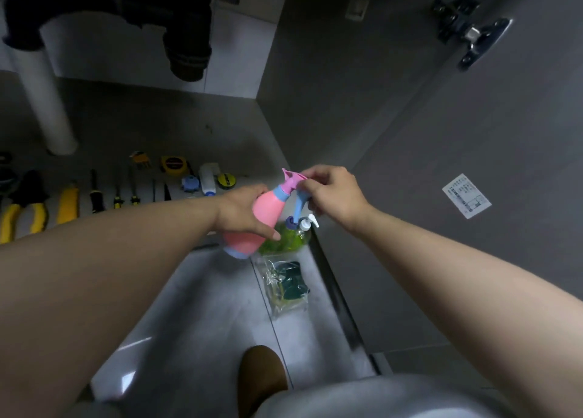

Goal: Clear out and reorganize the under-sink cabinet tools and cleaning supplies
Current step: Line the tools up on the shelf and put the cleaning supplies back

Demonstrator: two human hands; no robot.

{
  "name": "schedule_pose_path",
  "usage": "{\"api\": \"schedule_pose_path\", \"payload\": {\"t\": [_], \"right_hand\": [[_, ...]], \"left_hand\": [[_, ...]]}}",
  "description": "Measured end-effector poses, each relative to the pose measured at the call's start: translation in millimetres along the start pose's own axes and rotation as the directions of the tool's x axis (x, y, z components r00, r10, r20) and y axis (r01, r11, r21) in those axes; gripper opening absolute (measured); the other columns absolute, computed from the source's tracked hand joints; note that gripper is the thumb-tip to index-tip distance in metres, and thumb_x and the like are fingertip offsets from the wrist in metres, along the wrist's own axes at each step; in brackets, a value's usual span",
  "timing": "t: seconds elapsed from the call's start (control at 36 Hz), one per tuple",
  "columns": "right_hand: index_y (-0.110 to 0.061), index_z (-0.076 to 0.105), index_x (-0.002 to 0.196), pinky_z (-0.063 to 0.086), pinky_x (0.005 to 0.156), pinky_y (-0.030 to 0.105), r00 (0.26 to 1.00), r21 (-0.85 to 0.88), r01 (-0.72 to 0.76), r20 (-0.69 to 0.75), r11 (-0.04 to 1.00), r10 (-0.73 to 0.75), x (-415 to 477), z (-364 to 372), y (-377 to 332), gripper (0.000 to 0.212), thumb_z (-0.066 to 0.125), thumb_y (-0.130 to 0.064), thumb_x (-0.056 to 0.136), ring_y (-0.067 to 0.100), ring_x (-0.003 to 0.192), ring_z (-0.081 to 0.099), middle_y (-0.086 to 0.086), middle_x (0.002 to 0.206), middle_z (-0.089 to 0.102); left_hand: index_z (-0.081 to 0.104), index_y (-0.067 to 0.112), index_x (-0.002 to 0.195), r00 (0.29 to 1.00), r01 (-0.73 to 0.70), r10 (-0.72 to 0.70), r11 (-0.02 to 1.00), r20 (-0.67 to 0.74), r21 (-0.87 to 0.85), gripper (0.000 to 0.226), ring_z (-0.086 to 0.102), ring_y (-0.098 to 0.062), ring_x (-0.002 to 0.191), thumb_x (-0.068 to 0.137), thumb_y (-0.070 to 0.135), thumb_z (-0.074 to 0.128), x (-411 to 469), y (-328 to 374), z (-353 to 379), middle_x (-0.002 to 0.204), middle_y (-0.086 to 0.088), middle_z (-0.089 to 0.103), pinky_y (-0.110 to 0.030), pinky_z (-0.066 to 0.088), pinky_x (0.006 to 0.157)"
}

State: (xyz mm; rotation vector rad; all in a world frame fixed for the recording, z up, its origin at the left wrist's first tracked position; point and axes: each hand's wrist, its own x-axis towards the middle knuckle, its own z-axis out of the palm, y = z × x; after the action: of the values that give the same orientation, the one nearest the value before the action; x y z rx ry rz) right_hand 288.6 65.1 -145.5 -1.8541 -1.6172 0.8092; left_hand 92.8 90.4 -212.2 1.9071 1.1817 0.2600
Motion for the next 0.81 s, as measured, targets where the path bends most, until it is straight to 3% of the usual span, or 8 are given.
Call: {"api": "schedule_pose_path", "payload": {"t": [0.11, 0.22, 0.31, 0.39, 0.47, 0.64, 0.72, 0.81], "right_hand": [[-0.010, 0.076, 0.093, 0.048, 0.050, 0.026, 0.992, 0.112, -0.021, 0.127, 0.994, 0.006, 8.8, 8.4, -6.0, 0.016, 0.061, -0.016, 0.090, 0.017, 0.053, 0.058, 0.002, 0.067, 0.067], [-0.013, 0.068, 0.083, 0.045, 0.050, 0.026, 0.972, 0.226, -0.151, 0.213, 0.962, 0.102, 23.7, 16.0, 5.6, 0.031, 0.053, -0.032, 0.101, 0.020, 0.055, 0.057, 0.007, 0.072, 0.062], [-0.015, 0.068, 0.103, 0.051, 0.049, 0.027, 0.956, -0.072, -0.183, 0.220, 0.981, 0.194, 37.6, 26.4, 35.8, 0.015, 0.061, -0.025, 0.096, 0.024, 0.061, 0.062, 0.010, 0.087, 0.061], [-0.022, 0.059, 0.131, 0.059, 0.082, 0.040, 0.923, -0.501, -0.088, 0.283, 0.861, 0.259, 51.4, 41.2, 70.6, 0.040, 0.066, -0.026, 0.091, 0.035, 0.092, 0.068, 0.016, 0.111, 0.060], [-0.026, 0.050, 0.141, 0.043, 0.100, 0.030, 0.931, -0.673, 0.012, 0.278, 0.739, 0.238, 60.6, 60.5, 97.4, 0.049, 0.060, -0.030, 0.093, 0.034, 0.120, 0.056, 0.020, 0.130, 0.055], [-0.020, 0.064, 0.115, 0.051, 0.087, 0.031, 0.975, -0.670, 0.016, 0.174, 0.742, 0.136, 69.5, 87.2, 128.6, 0.027, 0.056, -0.014, 0.090, 0.037, 0.091, 0.062, 0.011, 0.110, 0.051], [-0.018, 0.067, 0.107, 0.048, 0.082, 0.028, 0.989, -0.652, 0.033, 0.132, 0.758, 0.071, 72.9, 85.5, 125.6, 0.020, 0.054, -0.016, 0.091, 0.035, 0.085, 0.062, 0.013, 0.108, 0.053], [-0.019, 0.069, 0.102, 0.046, 0.078, 0.025, 0.990, -0.618, 0.058, 0.139, 0.784, 0.036, 75.6, 70.2, 107.9, 0.016, 0.063, -0.018, 0.087, 0.031, 0.081, 0.060, 0.014, 0.106, 0.057]], "left_hand": [[0.052, 0.023, 0.127, 0.997, 0.053, -0.049, 0.996, -0.062, 0.071, 0.072, 0.059, -0.025, 0.108, 0.070, 0.048, 0.088, -8.0, -12.1, -4.6, 0.122, -0.003, 0.061, -0.040, 0.054, 0.093], [0.052, 0.023, 0.129, 0.989, 0.119, -0.110, 0.989, -0.100, 0.089, 0.067, 0.060, -0.029, 0.109, 0.075, 0.047, 0.083, -13.1, -28.9, -3.4, 0.123, -0.006, 0.062, -0.044, 0.054, 0.093], [0.052, 0.028, 0.126, 0.974, 0.172, -0.165, 0.984, -0.154, 0.035, 0.063, 0.062, -0.027, 0.104, 0.075, 0.050, 0.081, -14.5, -44.1, -5.2, 0.119, -0.003, 0.063, -0.044, 0.055, 0.090], [0.051, 0.028, 0.119, 0.952, 0.209, -0.222, 0.974, -0.212, -0.084, 0.057, 0.061, -0.026, 0.099, 0.075, 0.048, 0.081, -12.3, -58.0, -7.3, 0.113, -0.003, 0.062, -0.040, 0.055, 0.085], [0.051, 0.030, 0.116, 0.938, 0.229, -0.260, 0.961, -0.228, -0.153, 0.054, 0.062, -0.024, 0.097, 0.075, 0.049, 0.081, -6.2, -68.1, -10.3, 0.108, 0.000, 0.061, -0.037, 0.054, 0.080], [0.052, 0.036, 0.087, 0.931, 0.160, -0.231, 0.954, -0.282, -0.253, 0.033, 0.057, 0.000, 0.080, 0.077, 0.039, 0.084, 7.0, -73.3, -26.3, 0.089, 0.016, 0.058, -0.021, 0.042, 0.059], [0.056, 0.037, 0.096, 0.918, 0.134, -0.258, 0.916, -0.301, -0.377, 0.036, 0.062, 0.000, 0.083, 0.076, 0.037, 0.086, 9.5, -76.5, -33.2, 0.093, 0.016, 0.064, -0.021, 0.048, 0.062], [0.057, 0.028, 0.115, 0.886, 0.127, -0.323, 0.860, -0.333, -0.495, 0.050, 0.067, -0.013, 0.092, 0.076, 0.038, 0.086, 12.0, -78.3, -33.7, 0.104, 0.008, 0.067, -0.033, 0.058, 0.074]]}}
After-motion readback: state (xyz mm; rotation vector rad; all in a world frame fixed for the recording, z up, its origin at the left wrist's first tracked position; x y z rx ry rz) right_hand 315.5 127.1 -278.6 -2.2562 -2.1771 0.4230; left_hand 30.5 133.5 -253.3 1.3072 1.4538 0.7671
